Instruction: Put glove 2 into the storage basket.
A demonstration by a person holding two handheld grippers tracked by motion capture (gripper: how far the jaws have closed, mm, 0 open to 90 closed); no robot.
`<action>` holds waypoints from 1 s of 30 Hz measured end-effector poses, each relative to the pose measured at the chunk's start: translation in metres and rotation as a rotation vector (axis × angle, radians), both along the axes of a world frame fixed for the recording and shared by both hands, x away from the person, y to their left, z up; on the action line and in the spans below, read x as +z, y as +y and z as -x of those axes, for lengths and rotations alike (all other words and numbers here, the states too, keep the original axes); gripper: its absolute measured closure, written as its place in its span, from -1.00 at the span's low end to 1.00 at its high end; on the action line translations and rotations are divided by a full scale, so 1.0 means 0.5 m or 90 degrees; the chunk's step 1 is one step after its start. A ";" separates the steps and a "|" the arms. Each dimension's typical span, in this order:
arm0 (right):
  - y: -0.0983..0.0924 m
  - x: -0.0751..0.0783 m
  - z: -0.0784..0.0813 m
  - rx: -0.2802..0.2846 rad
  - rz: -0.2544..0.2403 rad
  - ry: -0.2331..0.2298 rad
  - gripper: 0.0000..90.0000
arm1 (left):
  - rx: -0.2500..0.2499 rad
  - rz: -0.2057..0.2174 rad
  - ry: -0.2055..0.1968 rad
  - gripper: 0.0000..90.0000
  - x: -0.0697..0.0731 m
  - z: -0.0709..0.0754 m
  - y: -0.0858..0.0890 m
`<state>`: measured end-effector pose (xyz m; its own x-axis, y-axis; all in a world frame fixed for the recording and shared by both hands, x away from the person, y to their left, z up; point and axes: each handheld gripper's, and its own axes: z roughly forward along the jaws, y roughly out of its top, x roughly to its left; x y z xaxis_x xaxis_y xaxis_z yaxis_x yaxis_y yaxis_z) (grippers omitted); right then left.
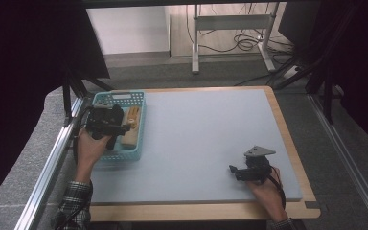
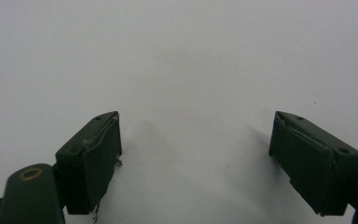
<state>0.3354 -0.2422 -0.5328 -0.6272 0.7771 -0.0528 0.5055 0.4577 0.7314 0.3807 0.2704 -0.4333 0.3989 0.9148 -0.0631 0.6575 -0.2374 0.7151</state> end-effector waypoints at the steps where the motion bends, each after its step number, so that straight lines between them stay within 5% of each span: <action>1: 0.000 0.000 0.000 0.000 0.000 0.000 -0.64 | -0.003 0.004 -0.003 -0.94 0.001 0.002 -0.004; 30: 0.000 0.000 0.000 0.000 0.000 0.000 -0.64 | -0.123 0.019 -0.043 -0.94 -0.011 0.063 -0.149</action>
<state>0.3354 -0.2421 -0.5328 -0.6272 0.7770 -0.0533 0.5049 0.4578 0.7318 0.3491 0.1960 -0.4385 0.5705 0.8193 -0.0564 0.5522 -0.3319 0.7648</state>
